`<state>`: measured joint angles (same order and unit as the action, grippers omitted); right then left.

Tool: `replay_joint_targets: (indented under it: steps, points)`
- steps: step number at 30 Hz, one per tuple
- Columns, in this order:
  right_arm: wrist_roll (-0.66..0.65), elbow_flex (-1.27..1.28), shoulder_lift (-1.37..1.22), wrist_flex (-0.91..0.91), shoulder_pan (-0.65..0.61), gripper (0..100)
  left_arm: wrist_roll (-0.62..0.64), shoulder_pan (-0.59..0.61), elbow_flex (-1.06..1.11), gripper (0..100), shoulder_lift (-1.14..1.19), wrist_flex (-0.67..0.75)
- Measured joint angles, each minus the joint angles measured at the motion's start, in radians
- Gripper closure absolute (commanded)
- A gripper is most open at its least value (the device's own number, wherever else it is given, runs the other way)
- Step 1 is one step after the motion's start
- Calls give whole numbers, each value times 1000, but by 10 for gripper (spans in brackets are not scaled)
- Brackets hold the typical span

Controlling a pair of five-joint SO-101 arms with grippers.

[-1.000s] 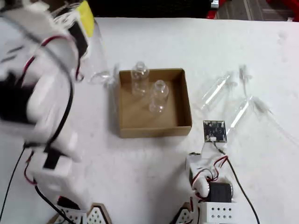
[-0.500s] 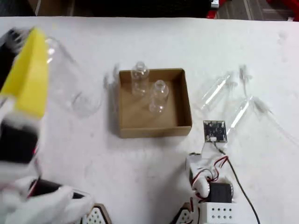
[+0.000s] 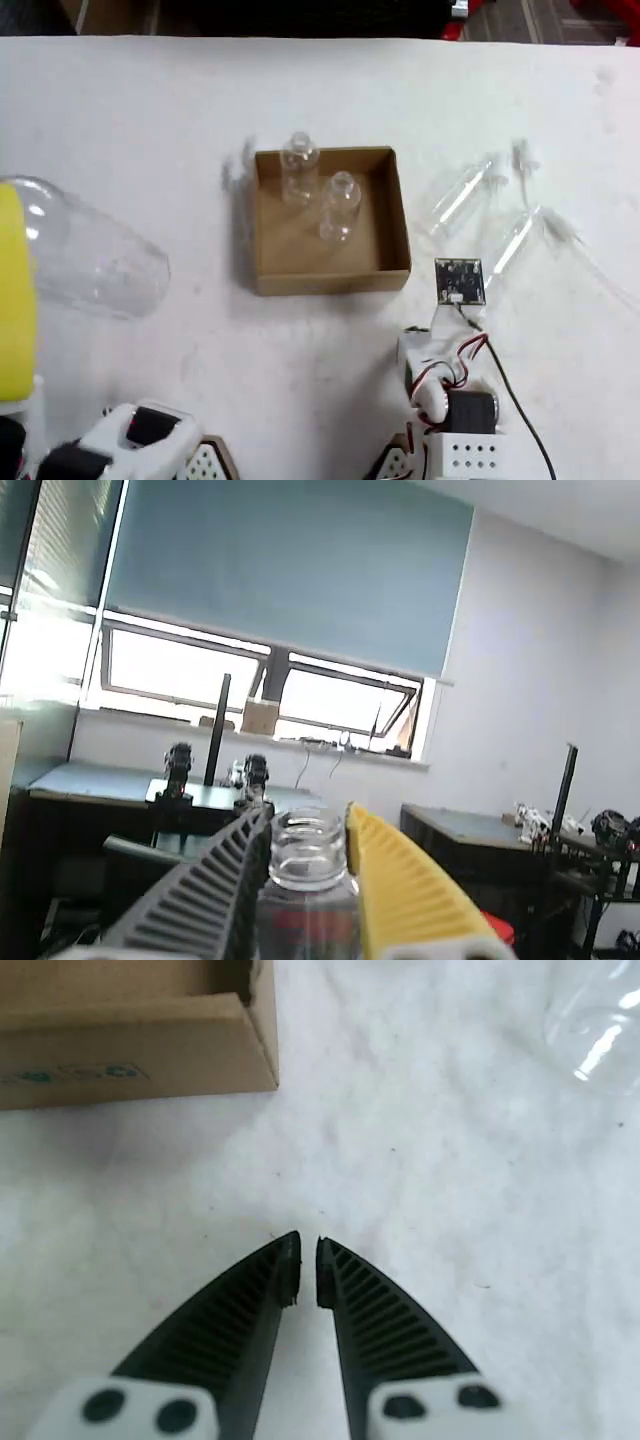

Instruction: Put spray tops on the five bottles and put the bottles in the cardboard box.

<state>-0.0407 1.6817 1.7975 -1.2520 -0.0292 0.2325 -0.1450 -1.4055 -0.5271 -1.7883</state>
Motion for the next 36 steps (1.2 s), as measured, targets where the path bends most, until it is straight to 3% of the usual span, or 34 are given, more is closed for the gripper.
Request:
replay_joint_targets:
  steps: [5, 19, 24, 29, 36]
  points:
    - [0, 0, 0, 0, 0, 984, 0, 3, 411, 977, -255, 18]
    - [0, 0, 0, 0, 0, 984, -3, 0, 1452, 977, -901, 434]
    - [0, 0, 0, 0, 0, 984, 5, 2, 1717, 977, -1077, 543]
    - [0, 0, 0, 0, 0, 984, 101, 2, 1921, 977, -1183, 585]
    - [0, 0, 0, 0, 0, 984, 126, -8, 2073, 977, -1203, 672]
